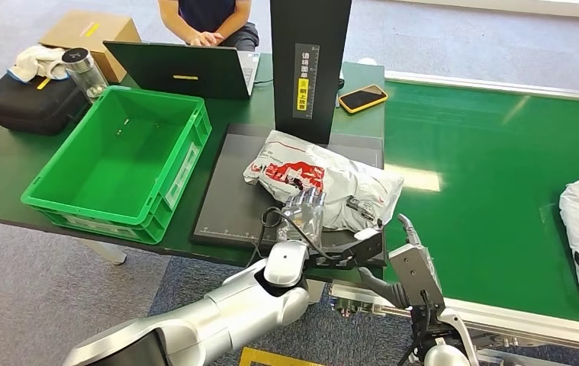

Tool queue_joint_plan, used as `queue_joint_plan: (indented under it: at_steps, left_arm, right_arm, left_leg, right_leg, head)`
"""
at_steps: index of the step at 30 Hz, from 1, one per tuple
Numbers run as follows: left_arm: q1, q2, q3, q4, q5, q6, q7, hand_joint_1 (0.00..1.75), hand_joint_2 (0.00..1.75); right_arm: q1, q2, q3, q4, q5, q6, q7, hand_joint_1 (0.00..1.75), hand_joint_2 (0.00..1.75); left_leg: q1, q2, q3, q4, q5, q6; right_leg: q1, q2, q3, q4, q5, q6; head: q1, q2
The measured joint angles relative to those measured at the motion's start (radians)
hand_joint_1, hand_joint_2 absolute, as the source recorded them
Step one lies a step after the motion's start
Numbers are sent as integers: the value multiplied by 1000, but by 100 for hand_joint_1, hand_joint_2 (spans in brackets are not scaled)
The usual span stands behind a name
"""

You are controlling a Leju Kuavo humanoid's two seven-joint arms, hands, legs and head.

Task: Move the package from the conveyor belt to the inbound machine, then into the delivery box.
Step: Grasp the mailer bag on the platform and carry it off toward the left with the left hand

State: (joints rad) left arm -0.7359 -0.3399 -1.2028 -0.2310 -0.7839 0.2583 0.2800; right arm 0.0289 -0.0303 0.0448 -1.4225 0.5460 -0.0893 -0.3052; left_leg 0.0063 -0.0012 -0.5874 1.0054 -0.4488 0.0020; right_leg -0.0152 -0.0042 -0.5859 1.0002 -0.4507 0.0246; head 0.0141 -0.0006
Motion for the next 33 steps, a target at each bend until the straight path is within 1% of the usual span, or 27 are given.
queue_joint_plan:
  at_steps: [4, 6, 8, 12, 14, 15, 17, 19, 20, 22, 23, 25, 27, 29, 33]
  left_arm:
    - [0, 0, 0, 2, 0, 1, 0, 0, 175]
    - [1, 0, 2, 2, 7, 30, -2, 0, 175]
    - [2, 1, 14, 2, 26, 110, -12, 0, 175]
    - [-1, 8, 76, 2, 65, 325, -63, 0, 175]
    - [-7, 15, 112, 2, 67, 379, -77, 0, 175]
    - [-11, 19, 127, 2, 62, 383, -77, 0, 175]
    - [-20, 25, 144, 4, 42, 354, -66, 0, 175]
    - [-25, 29, 150, 6, 30, 320, -52, 0, 175]
    - [-26, 29, 155, 6, 38, 319, -52, 0, 175]
    - [-25, 32, 187, 5, 65, 364, -75, 0, 175]
    - [-24, 37, 218, 0, 63, 395, -95, 0, 175]
    - [-22, 49, 316, -24, 3, 432, -141, 0, 175]
    - [-23, 61, 447, -50, -90, 438, -194, 0, 175]
    - [-26, 68, 569, -64, -139, 438, -247, 0, 175]
    - [-25, 71, 758, -74, -80, 438, -378, 0, 175]
  right_arm:
    - [0, -1, 0, 0, 0, 0, 0, 0, 175]
    - [0, -2, 1, 0, 14, -12, 1, 0, 175]
    - [-6, -3, 6, 1, 38, -39, 0, 0, 175]
    - [-43, -3, 25, 20, 60, -88, -5, 0, 175]
    - [-64, -3, 37, 29, 68, -102, -2, 0, 175]
    - [-71, -2, 42, 33, 72, -105, 2, 0, 175]
    - [-80, 0, 51, 37, 82, -105, 15, 0, 175]
    - [-86, 1, 58, 43, 121, -98, 61, 0, 175]
    - [-92, 0, 61, 52, 154, -99, 91, 0, 175]
    - [-116, -3, 66, 90, 211, -120, 125, 0, 175]
    - [-133, -4, 66, 115, 227, -136, 123, 0, 175]
    - [-167, -4, 66, 163, 242, -161, 114, 0, 175]
    - [-197, -4, 66, 206, 254, -172, 111, 0, 175]
    - [-225, -4, 66, 249, 275, -176, 122, 0, 175]
    - [-311, -8, 72, 370, 365, -172, 181, 0, 175]
  left_leg:
    - [0, 0, 0, 0, 0, 0]
    - [0, 0, 0, 0, 0, 0]
    - [0, 0, 0, 0, 0, 0]
    - [0, 0, 0, 0, 0, 0]
    - [0, 0, 0, 0, 1, -1]
    - [0, 0, 0, 0, 1, -1]
    - [0, 0, 0, 0, 1, -1]
    - [0, 0, 0, 0, 1, -1]
    - [0, 0, 0, 0, 1, -1]
    - [0, 0, 0, 0, 1, -1]
    - [0, 0, 0, 0, 1, -1]
    - [0, 0, 0, 0, 1, -1]
    - [0, 0, 1, 0, 1, -1]
    - [0, 0, 1, 0, 1, -1]
    - [1, 1, 1, 0, 1, -1]
  right_leg:
    - [0, 0, 0, 0, 0, 0]
    - [0, 0, 0, 0, 0, 0]
    - [0, 0, 0, 0, 0, 0]
    - [0, 0, 1, 0, 0, 0]
    - [0, 0, 1, 0, 0, 0]
    - [0, 0, 1, 0, 0, 0]
    - [0, 0, 1, 0, 0, 0]
    - [0, 0, 1, 1, 0, 0]
    - [0, 0, 1, 1, 0, 0]
    - [0, 0, 0, 1, 0, 0]
    - [0, 1, 0, 1, 0, 0]
    - [0, 1, 0, 1, 0, 0]
    - [0, 1, 1, 1, 1, 0]
    - [0, 1, 1, 1, 1, 0]
    - [1, 1, 1, 1, 1, -1]
  head:
    - [0, 0]
    - [0, 0]
    - [0, 0]
    - [0, 0]
    - [0, 0]
    - [0, 0]
    - [0, 0]
    - [0, 0]
    - [0, 0]
    - [0, 0]
    - [0, 0]
    - [0, 0]
    - [0, 0]
    - [0, 0]
    - [0, 0]
